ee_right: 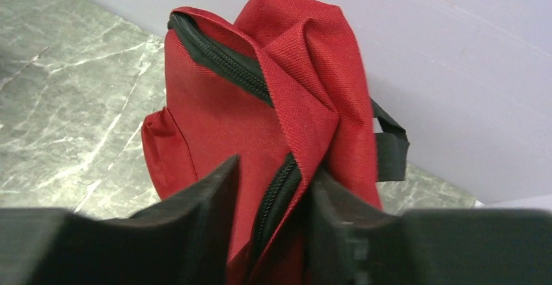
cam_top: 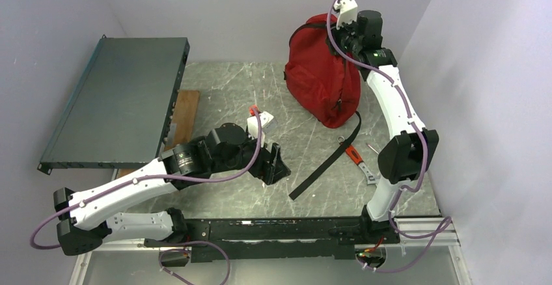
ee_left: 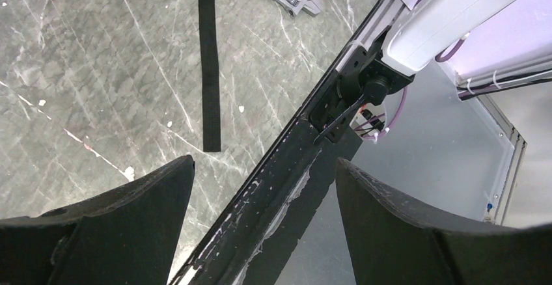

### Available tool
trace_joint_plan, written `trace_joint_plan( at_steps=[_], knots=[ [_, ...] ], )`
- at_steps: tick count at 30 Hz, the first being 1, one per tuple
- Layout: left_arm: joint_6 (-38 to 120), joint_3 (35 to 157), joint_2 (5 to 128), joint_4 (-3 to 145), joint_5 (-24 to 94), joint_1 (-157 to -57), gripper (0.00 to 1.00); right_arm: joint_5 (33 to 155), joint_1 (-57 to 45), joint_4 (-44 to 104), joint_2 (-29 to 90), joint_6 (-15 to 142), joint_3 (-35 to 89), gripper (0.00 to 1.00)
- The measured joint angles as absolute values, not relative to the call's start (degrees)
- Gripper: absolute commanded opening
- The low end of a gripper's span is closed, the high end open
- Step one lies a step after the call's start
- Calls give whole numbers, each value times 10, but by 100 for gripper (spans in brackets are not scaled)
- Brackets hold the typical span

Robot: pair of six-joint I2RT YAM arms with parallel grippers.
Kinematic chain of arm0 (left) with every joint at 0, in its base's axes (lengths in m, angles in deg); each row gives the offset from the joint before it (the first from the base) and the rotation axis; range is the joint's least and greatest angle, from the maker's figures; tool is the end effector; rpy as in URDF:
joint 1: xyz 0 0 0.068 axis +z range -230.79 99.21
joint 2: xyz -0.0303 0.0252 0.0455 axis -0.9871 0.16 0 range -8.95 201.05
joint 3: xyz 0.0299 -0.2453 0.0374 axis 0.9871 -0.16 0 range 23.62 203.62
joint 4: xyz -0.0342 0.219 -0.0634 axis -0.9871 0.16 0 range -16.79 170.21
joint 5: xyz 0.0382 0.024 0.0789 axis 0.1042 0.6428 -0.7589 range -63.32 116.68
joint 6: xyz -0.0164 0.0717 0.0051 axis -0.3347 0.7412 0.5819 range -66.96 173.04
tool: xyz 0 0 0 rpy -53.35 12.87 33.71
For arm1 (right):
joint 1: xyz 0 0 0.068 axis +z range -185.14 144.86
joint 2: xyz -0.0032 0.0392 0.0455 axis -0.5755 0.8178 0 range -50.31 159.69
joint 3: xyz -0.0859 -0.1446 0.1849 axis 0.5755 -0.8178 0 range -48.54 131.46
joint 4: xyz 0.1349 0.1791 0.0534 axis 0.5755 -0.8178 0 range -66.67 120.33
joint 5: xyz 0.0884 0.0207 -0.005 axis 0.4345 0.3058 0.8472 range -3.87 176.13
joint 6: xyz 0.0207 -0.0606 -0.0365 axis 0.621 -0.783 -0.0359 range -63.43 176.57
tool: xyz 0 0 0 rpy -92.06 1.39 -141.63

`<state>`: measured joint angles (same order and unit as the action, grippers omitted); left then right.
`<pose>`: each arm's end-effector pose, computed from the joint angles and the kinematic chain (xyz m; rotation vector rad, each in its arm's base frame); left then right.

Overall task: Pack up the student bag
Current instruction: Place the student bag at the center of the board.

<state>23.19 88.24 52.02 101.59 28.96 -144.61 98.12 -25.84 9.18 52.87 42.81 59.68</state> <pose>0.1011 -0.2110 0.3402 0.6617 2.0711 -1.0450 0.4018 0.0787 0.3886 -0.5109 1.7758 0.1394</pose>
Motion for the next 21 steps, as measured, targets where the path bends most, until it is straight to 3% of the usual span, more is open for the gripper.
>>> trace_joint_plan(
  at_steps=[6, 7, 21],
  knots=[
    [231, 882, 521, 1012, 297, -1445, 84, 972, -258, 91, 528, 434, 597, 82],
    [229, 883, 521, 1012, 299, -1444, 84, 971, -257, 90, 528, 435, 597, 97],
    [222, 882, 532, 1004, 314, -1440, 85, 956, -236, 64, 435, 483, 595, 100]
  ],
)
